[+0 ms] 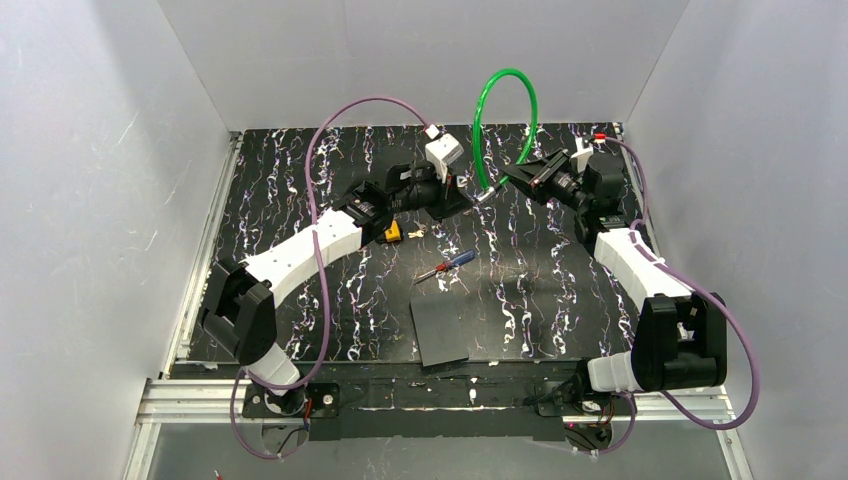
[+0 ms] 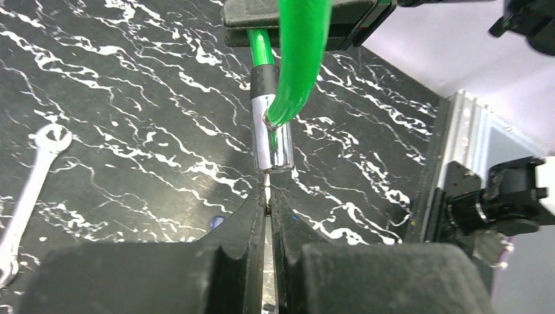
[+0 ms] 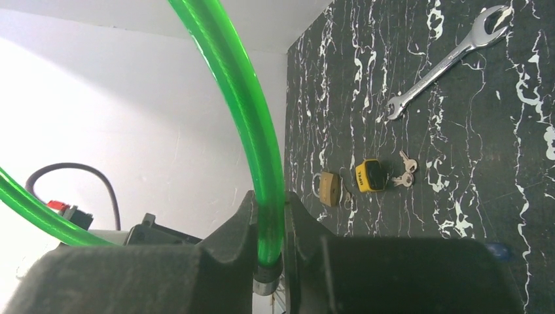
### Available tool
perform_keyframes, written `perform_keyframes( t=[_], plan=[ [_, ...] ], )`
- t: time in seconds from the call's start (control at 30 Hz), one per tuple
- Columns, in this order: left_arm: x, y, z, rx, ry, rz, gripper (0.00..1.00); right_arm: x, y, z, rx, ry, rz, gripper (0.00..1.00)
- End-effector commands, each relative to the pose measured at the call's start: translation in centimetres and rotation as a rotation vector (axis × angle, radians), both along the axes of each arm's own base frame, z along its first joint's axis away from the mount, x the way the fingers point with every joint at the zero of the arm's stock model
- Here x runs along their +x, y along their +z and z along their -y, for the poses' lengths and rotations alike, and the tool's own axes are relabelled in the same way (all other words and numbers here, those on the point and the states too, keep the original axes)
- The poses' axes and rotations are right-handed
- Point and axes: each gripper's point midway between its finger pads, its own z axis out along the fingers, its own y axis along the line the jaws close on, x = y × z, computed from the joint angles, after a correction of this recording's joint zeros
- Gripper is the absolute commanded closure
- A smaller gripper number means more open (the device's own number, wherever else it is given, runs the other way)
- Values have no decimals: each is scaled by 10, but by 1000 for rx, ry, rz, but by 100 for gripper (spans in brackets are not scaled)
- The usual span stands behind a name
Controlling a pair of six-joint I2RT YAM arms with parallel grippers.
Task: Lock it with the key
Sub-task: Lock the lock.
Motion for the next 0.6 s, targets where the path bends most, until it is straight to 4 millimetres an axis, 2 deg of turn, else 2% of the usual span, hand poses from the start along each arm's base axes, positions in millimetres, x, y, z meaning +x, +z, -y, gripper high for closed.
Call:
perform_keyframes(
  t=[0.0, 0.17, 0.4, 0.5, 0.57],
  plan=[
    [-10, 28, 11, -111, -42, -83, 100, -4, 40, -3, 74, 27, 141, 99],
    [-5, 24, 8, -137, -15, -165, 100, -6, 45, -4, 104, 33, 160, 99],
    [-9, 18, 9, -152, -31, -226, 99, -7, 44, -4, 106, 36, 167, 99],
    [-7, 18, 8, -150, -24, -217, 84, -7, 45, -4, 104, 39, 171, 99],
    [-6, 19, 8, -150, -23, -212, 80, -7, 44, -4, 101, 39, 171, 99]
  ],
)
